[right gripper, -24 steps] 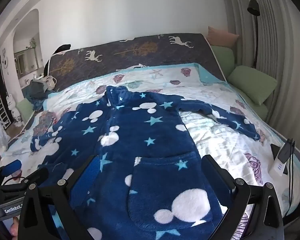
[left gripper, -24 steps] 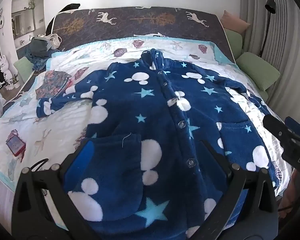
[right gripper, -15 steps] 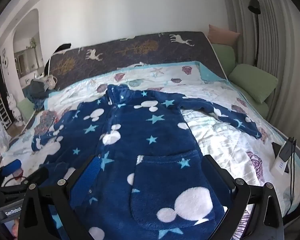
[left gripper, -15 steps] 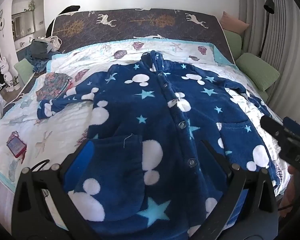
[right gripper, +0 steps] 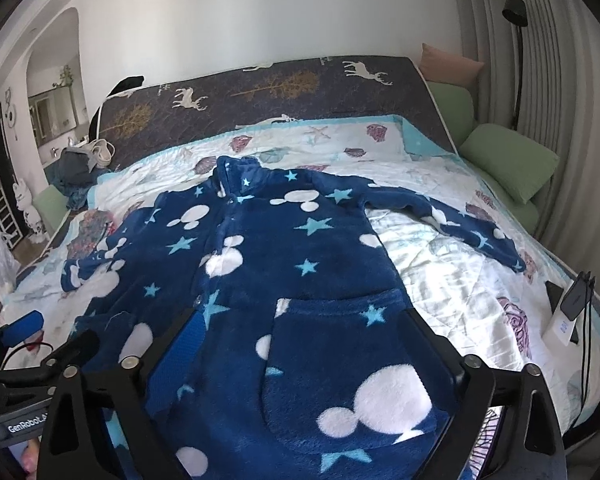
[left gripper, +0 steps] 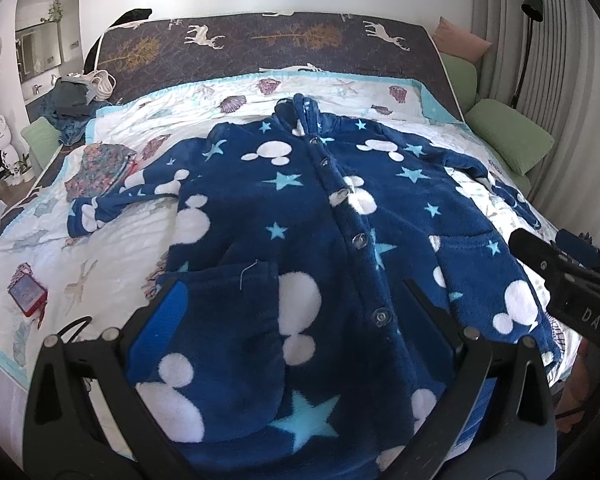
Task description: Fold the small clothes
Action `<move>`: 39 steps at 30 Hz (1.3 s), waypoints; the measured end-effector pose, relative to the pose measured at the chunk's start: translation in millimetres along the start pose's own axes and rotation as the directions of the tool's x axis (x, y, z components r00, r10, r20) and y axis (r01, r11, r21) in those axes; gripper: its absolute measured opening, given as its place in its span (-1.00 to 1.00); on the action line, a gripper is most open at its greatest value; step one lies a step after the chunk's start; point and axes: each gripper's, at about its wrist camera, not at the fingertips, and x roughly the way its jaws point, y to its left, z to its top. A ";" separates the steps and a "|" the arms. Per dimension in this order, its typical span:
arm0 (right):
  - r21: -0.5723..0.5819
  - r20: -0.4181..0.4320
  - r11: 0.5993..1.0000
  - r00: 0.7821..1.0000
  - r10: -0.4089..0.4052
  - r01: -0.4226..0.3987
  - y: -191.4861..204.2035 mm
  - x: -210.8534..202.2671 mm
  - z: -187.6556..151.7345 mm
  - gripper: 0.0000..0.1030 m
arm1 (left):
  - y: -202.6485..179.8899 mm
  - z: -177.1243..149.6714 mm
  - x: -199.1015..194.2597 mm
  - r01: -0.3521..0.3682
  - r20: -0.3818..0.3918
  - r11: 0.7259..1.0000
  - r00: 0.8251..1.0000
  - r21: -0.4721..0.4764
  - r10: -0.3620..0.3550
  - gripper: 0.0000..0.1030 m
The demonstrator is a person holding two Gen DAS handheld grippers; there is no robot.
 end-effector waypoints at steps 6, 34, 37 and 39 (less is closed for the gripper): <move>0.000 -0.012 1.000 1.000 0.012 -0.012 1.7 2.6 -0.4 0.59 | 0.7 -2.3 0.4 0.020 0.028 1.000 0.999 -0.020 -0.019 0.99; -0.070 0.026 0.997 0.999 0.032 -0.030 21.9 5.3 3.3 0.53 | 25.2 4.9 9.0 -0.050 -0.022 0.999 0.999 -0.020 0.050 0.99; -0.082 0.029 0.996 0.999 0.041 -0.038 28.0 7.5 8.7 0.53 | 29.6 9.7 10.8 -0.045 -0.018 0.998 0.999 -0.033 0.045 0.99; -0.094 0.033 0.994 0.998 0.051 -0.048 33.5 9.1 13.3 0.53 | 32.4 12.3 11.3 -0.046 -0.007 0.998 0.999 -0.039 0.046 0.99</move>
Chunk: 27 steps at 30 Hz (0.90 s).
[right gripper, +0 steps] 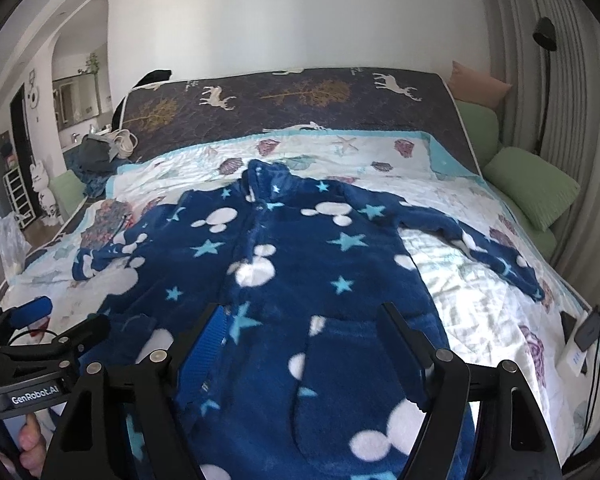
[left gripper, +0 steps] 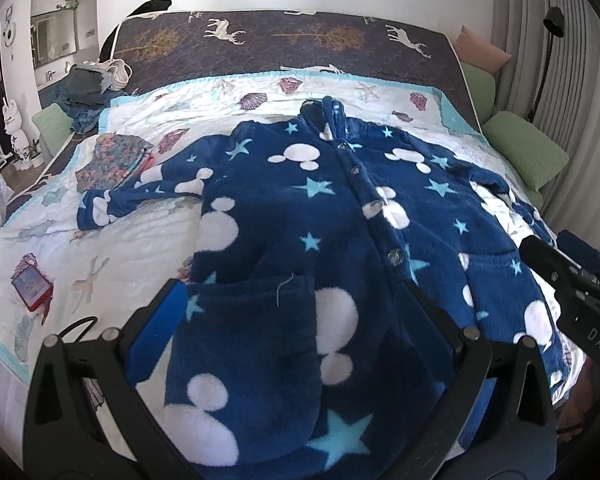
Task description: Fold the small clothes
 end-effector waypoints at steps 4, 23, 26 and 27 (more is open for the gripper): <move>-0.040 0.013 0.999 1.000 0.013 -0.013 13.4 5.2 10.1 0.53 | 4.1 4.5 4.3 0.003 0.005 1.000 1.000 -0.006 -0.003 0.99; -0.068 -0.053 0.998 0.999 0.007 -0.011 27.9 67.8 34.0 0.54 | 214.5 49.6 112.1 -0.032 -0.053 0.834 0.999 -0.550 0.004 0.99; -0.061 -0.073 0.998 0.997 -0.017 0.012 22.6 85.2 41.1 0.54 | 264.0 45.2 155.4 -0.023 -0.101 0.712 0.993 -0.702 -0.067 0.97; -0.060 -0.079 0.998 0.997 -0.023 0.018 21.5 91.8 44.0 0.54 | 281.4 43.9 174.3 -0.033 -0.117 0.661 0.990 -0.749 -0.083 0.96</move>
